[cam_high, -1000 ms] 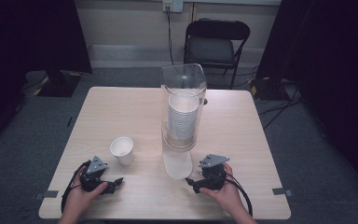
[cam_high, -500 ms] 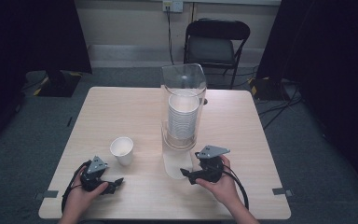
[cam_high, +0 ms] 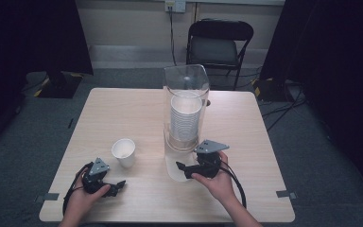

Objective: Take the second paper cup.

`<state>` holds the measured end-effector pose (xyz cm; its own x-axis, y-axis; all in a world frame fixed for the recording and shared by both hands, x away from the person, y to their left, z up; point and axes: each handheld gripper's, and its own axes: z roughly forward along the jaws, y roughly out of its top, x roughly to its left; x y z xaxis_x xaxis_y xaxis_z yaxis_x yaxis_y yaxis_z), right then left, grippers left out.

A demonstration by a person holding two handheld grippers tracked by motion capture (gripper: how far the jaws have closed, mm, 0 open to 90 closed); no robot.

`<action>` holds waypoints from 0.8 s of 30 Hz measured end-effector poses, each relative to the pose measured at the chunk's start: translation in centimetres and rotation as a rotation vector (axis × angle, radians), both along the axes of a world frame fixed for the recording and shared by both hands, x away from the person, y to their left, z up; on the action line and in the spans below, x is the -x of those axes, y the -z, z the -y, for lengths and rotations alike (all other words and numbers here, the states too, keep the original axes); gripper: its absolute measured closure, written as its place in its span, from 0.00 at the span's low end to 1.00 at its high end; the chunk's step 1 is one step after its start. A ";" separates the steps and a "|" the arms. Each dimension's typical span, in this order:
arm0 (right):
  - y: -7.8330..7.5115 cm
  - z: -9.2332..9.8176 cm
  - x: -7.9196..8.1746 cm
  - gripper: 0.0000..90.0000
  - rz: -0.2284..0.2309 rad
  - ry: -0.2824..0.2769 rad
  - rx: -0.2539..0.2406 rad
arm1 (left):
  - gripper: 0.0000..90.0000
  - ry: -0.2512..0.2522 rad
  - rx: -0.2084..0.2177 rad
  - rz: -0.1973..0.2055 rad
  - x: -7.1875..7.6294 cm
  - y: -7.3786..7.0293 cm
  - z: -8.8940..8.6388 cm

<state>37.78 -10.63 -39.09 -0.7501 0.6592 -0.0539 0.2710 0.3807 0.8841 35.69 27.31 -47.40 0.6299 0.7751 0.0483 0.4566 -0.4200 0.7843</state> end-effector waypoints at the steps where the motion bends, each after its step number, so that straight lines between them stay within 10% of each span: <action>1: -0.1 -0.1 0.0 0.17 0.009 0.009 -0.001 | 0.08 0.000 0.001 0.001 0.0 0.0 0.0; 9: -0.6 -0.8 -0.4 0.21 0.066 0.033 -0.105 | 0.07 -0.003 0.005 -0.005 0.0 0.0 0.1; 24: -0.9 -1.5 -0.7 0.39 0.149 0.048 -0.115 | 0.07 -0.004 0.007 -0.005 0.0 0.0 0.1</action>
<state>38.47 -9.09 -38.15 -0.7067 0.7025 -0.0842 0.1492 0.2643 0.9528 35.73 27.18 -47.44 0.6267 0.7783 0.0393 0.4628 -0.4123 0.7848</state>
